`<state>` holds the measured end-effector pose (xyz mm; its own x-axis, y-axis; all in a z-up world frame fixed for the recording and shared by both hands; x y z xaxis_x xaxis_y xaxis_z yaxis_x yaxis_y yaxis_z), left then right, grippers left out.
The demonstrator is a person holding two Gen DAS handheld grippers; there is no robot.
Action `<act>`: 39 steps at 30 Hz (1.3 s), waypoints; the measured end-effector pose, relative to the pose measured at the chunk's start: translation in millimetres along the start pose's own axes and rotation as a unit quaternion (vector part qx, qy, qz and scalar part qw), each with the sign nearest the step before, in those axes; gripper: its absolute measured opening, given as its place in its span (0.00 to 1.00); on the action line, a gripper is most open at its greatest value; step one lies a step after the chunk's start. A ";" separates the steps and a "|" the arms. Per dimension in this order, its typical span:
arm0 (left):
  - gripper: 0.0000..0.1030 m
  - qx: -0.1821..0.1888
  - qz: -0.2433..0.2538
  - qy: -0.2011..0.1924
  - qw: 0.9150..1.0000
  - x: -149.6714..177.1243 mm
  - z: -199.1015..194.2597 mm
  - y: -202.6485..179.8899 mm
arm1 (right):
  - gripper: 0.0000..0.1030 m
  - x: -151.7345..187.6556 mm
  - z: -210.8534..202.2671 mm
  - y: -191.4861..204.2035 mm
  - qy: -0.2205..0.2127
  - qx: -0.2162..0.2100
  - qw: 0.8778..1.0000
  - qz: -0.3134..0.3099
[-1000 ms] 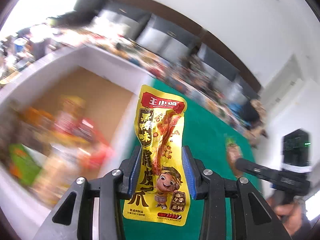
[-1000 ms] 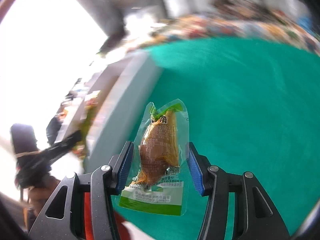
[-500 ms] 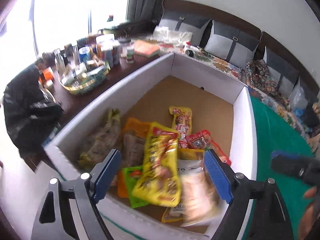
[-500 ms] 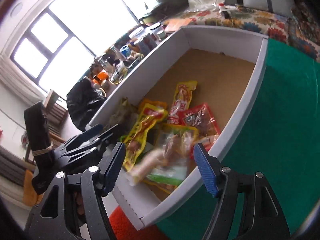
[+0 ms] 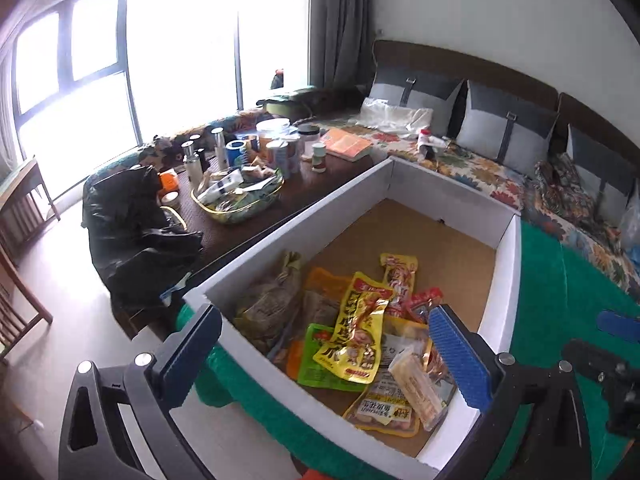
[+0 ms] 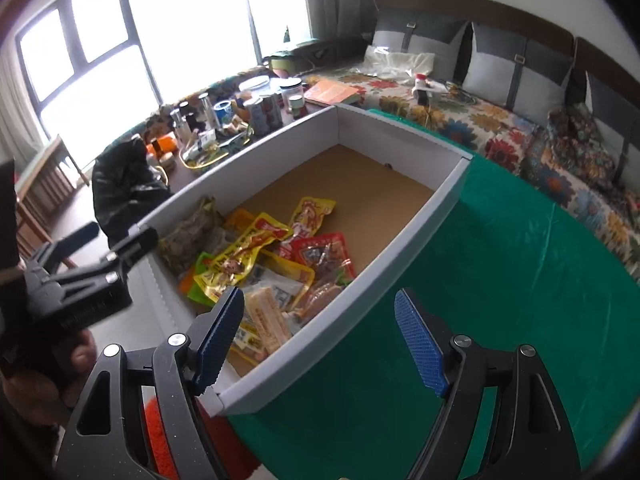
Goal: Organize snacks
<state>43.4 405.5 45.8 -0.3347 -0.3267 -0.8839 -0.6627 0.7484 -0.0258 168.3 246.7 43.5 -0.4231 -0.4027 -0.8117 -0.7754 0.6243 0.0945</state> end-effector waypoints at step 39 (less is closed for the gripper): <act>1.00 0.001 0.037 0.060 0.998 3.6 5.5 11.3 | 0.79 -3.4 21.5 32.5 0.037 0.018 0.997 -0.059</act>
Point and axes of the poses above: each gripper's, at about its wrist camera, not at the fingertips, and z roughly the way its jaws point, y to its left, x to its underside, the point moved 9 cm from there along z, roughly the way its jaws point, and after that the axes turned 13 degrees about -y, right-handed, at the moved point
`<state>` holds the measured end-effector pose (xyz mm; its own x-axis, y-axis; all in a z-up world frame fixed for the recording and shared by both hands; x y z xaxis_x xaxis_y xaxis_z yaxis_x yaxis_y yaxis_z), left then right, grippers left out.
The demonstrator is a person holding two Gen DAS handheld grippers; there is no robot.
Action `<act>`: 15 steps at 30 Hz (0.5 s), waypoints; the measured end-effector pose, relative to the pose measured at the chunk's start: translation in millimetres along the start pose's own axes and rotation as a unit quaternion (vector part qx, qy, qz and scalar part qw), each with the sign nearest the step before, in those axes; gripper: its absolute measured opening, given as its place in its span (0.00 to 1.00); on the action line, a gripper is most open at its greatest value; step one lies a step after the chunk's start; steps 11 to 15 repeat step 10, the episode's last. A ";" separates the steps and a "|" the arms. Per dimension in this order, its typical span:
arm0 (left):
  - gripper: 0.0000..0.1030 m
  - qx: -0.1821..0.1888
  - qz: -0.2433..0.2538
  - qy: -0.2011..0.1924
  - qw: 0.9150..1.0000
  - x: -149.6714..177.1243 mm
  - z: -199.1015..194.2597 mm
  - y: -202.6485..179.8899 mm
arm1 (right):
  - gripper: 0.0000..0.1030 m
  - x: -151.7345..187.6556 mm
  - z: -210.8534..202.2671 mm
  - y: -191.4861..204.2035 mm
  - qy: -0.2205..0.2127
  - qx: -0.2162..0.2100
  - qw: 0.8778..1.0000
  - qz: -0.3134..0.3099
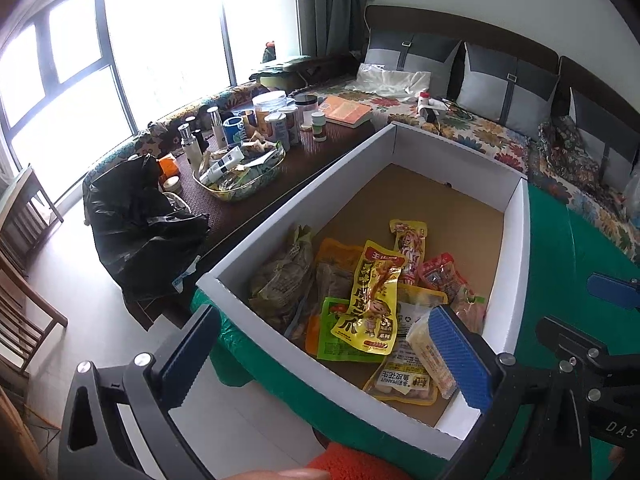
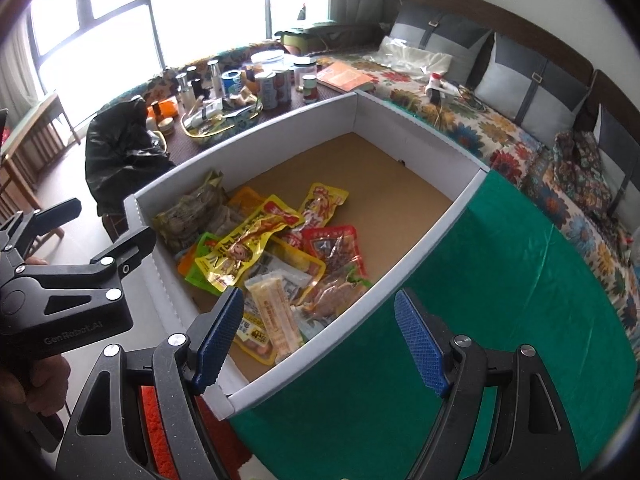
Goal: Organize snacks
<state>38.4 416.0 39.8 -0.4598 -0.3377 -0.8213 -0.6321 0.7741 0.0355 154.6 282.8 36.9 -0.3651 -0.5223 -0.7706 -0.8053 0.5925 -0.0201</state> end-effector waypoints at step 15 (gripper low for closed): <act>1.00 0.000 -0.001 -0.011 1.000 -2.4 -1.1 3.7 | 0.79 4.1 6.3 4.0 0.008 -0.004 1.000 -0.003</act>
Point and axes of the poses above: each gripper's, at about its wrist camera, not at the fingertips, and z roughly the way its jaws point, y to its left, x to its underside, the point moved 9 cm from there along z, roughly the way its jaws point, and after that the axes turned 13 degrees about -y, right-handed, at the moved point
